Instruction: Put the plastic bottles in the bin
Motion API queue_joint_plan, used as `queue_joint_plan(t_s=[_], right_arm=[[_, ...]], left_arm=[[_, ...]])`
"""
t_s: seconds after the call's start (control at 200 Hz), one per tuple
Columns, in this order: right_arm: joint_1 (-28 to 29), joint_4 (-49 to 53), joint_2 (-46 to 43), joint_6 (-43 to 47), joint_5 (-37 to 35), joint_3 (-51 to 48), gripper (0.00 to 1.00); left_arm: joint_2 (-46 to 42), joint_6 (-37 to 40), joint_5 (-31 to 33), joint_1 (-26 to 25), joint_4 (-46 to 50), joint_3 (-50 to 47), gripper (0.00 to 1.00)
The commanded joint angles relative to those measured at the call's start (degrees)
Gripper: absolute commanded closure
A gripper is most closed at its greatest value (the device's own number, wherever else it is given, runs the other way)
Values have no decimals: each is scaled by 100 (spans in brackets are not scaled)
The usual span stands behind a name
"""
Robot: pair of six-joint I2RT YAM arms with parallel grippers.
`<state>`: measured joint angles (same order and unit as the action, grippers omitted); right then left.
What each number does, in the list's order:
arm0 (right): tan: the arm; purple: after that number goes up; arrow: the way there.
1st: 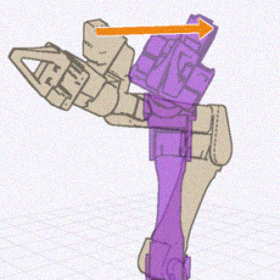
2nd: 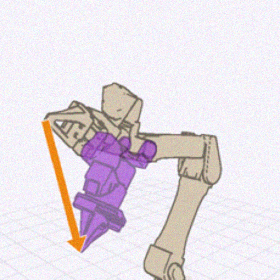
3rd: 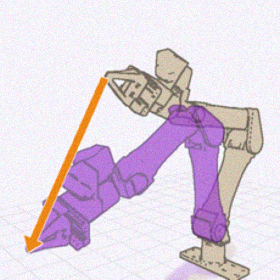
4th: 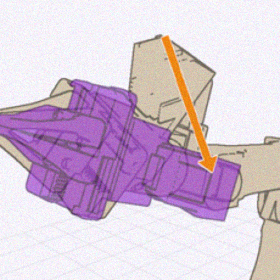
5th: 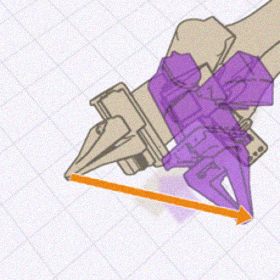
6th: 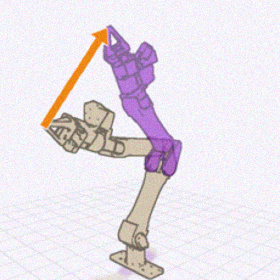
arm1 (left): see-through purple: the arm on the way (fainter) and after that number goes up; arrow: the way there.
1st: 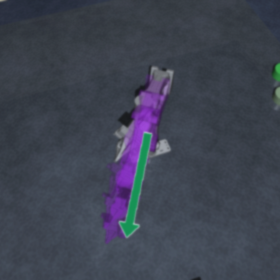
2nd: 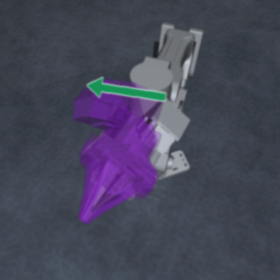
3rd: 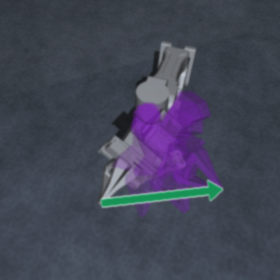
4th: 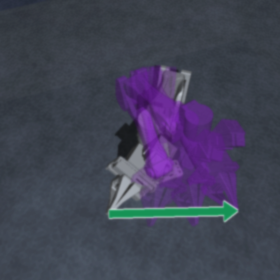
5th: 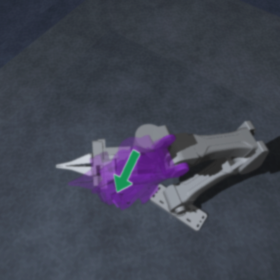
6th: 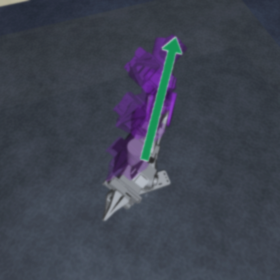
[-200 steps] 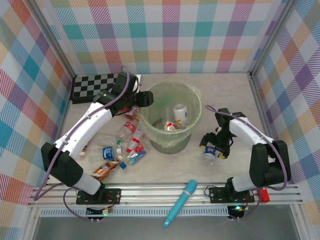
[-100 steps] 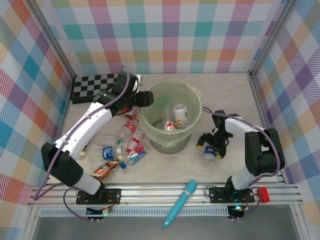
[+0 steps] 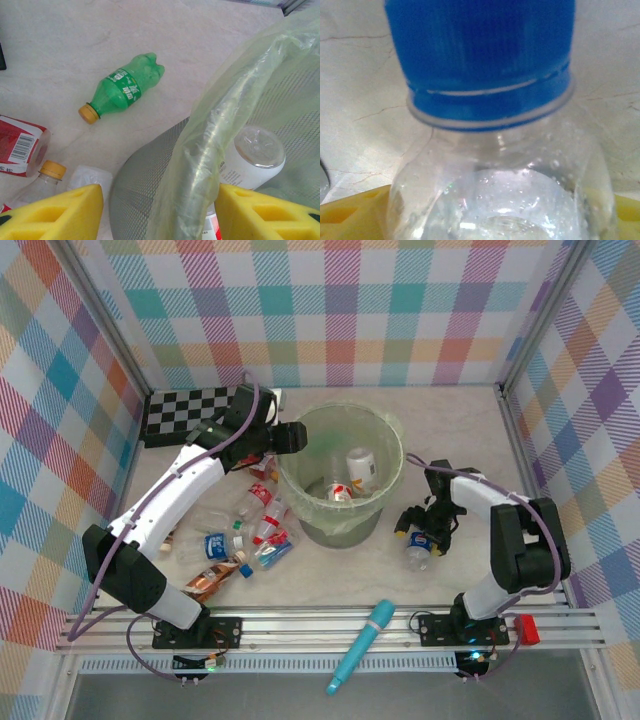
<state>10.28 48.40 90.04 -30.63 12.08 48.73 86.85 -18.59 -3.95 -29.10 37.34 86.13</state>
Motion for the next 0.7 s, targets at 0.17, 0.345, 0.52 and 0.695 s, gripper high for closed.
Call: queue_joint_plan(t_s=[0.17,0.345,0.52,0.695], right_arm=[[-18,337,-513,139,-35,31,34],[-22,964,-813,315,-177,515,39],[-52,1688,-1200,499,-226,1318,43],[-142,2564,-1484,772,-447,2717,46]], left_arm=[[326,7,-70,-25,219,-145,39],[341,5,-98,-25,169,-136,39],[373,16,-132,-29,186,-109,39],[381,33,-150,-21,177,-87,39]])
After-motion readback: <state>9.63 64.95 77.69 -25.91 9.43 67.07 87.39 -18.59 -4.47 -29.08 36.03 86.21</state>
